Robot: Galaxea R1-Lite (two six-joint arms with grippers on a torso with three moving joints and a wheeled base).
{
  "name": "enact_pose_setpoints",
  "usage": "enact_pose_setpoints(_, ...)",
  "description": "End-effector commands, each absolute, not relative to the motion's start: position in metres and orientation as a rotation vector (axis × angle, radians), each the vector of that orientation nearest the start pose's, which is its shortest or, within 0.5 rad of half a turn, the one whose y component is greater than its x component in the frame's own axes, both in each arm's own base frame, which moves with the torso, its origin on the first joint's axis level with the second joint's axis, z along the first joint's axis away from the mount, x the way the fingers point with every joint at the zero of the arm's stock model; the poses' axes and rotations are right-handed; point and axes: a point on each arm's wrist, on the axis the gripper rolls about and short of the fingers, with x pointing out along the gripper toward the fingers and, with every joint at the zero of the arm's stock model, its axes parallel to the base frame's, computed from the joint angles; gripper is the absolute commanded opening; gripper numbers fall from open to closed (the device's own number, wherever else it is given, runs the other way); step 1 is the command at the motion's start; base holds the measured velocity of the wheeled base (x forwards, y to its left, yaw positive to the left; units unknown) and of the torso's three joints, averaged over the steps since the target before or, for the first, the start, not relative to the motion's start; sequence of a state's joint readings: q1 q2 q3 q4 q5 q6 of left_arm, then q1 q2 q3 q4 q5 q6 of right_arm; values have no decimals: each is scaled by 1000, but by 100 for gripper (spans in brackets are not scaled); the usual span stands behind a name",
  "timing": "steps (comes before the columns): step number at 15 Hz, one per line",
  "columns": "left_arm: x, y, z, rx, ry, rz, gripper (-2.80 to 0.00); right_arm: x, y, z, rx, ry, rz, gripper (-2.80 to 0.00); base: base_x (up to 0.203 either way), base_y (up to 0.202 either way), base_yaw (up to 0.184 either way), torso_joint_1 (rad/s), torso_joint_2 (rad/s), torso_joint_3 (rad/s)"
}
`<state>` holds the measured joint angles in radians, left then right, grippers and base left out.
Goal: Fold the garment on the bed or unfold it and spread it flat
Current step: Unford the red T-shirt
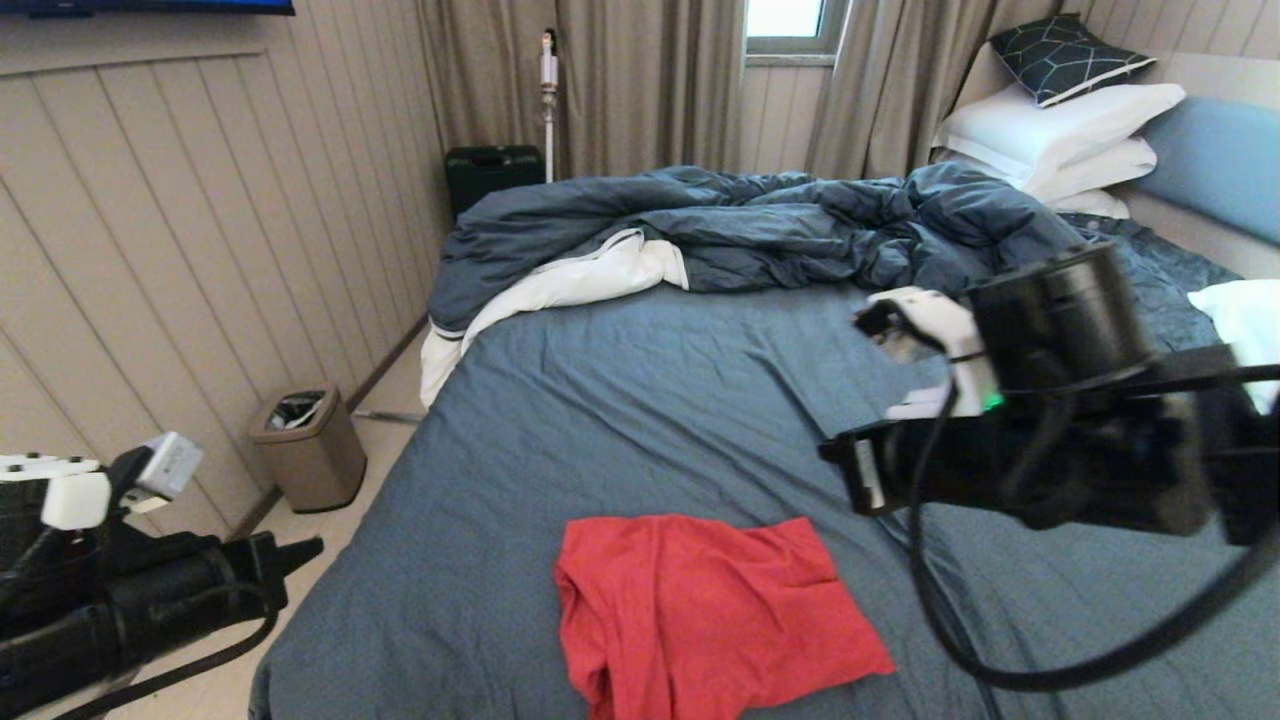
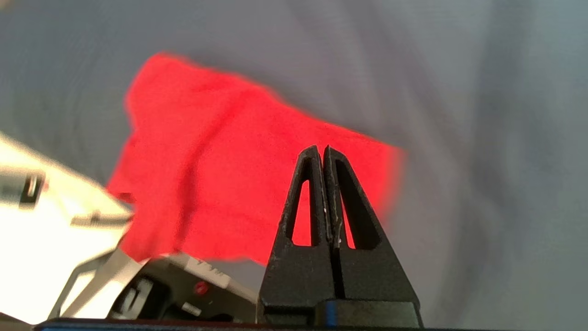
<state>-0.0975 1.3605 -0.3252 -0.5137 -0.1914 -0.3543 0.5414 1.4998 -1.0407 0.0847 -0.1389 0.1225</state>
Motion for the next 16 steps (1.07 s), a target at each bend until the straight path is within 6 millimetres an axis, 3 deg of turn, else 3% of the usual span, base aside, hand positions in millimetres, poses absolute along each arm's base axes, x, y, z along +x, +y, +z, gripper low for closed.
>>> enact_pose_setpoints(1, 141, -13, 164, -363, 408, -200, -280, 167, 80, 277, 4, 391, 297, -280, 0, 0, 0, 0, 0, 0)
enact_pose_setpoints(4, 74, -2, 181, -326, 310, -170, -280, 87, 25, 283, 53, 303, 155, -280, 0, 0, 0, 0, 0, 0)
enact_pose_setpoints(6, 34, -2, 173, -302, 311, -149, -280, 36, 5, 261, 69, 272, 59, -280, 0, 0, 0, 0, 0, 0)
enact_pose_setpoints(8, 3, -10, 150, -317, 462, -242, -280, -3, -4, 225, 61, 292, -5, -280, 0, 0, 0, 0, 0, 0)
enact_pose_setpoints(10, -11, -17, 144, -384, 590, -487, -280, -22, -7, 179, 40, 442, 37, -280, 0, 0, 0, 0, 0, 0)
enact_pose_setpoints(12, -30, -19, 140, -437, 683, -736, -280, -32, -10, 156, 102, 510, 136, -280, 0, 0, 0, 0, 0, 0)
enact_pose_setpoints(14, -43, -19, 131, -429, 678, -800, -280, -41, -9, 145, 171, 499, 170, -280, 0, 0, 0, 0, 0, 0)
enact_pose_setpoints(16, -43, -18, 117, -430, 702, -783, -280, -46, -7, 129, 188, 496, 115, -280, 0, 0, 0, 0, 0, 0)
